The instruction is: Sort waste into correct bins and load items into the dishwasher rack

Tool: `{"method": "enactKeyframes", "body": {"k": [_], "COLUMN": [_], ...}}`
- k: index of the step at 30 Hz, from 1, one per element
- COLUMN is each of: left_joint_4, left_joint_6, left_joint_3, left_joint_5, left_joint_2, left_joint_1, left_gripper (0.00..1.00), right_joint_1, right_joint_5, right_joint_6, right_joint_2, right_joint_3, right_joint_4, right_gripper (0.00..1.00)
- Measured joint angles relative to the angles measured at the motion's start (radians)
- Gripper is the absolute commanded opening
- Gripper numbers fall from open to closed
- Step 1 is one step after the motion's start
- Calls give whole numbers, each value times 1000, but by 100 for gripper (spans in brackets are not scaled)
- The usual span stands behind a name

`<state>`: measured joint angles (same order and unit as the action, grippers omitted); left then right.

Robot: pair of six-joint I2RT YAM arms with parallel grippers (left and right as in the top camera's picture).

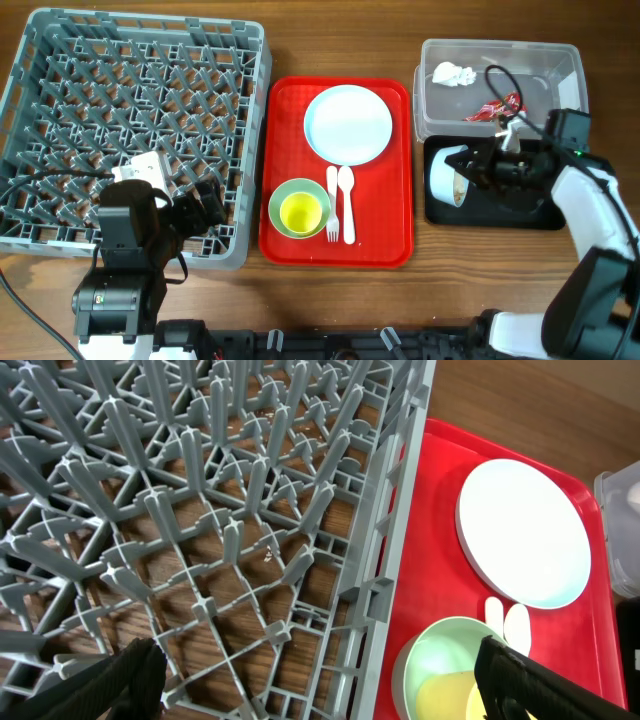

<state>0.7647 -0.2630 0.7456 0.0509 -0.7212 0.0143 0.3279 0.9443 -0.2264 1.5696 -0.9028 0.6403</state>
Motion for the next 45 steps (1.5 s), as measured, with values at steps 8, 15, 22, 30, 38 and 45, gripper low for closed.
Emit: {"method": "enactKeyframes", "body": {"k": [8,15,22,30,38,45], "left_joint_4": [0,0,0,0,0,0], "left_joint_6": [0,0,0,0,0,0], "left_joint_3": [0,0,0,0,0,0], "left_joint_5": [0,0,0,0,0,0], "left_joint_2": [0,0,0,0,0,0], "left_joint_1": [0,0,0,0,0,0], "left_gripper": [100,100,100,100,100,100], "right_joint_1": [158,276,365,375,336,214], "right_joint_5": [320,475,511,515,521,518], "right_joint_6": [38,-18,-201,-292,-288,-270], "right_joint_2": [106,114,114,114,114,113], "right_joint_3": [0,0,0,0,0,0], "right_joint_4": [-78,-116,-164,-179,-179,-178], "right_gripper": [4,4,4,4,4,4]}}
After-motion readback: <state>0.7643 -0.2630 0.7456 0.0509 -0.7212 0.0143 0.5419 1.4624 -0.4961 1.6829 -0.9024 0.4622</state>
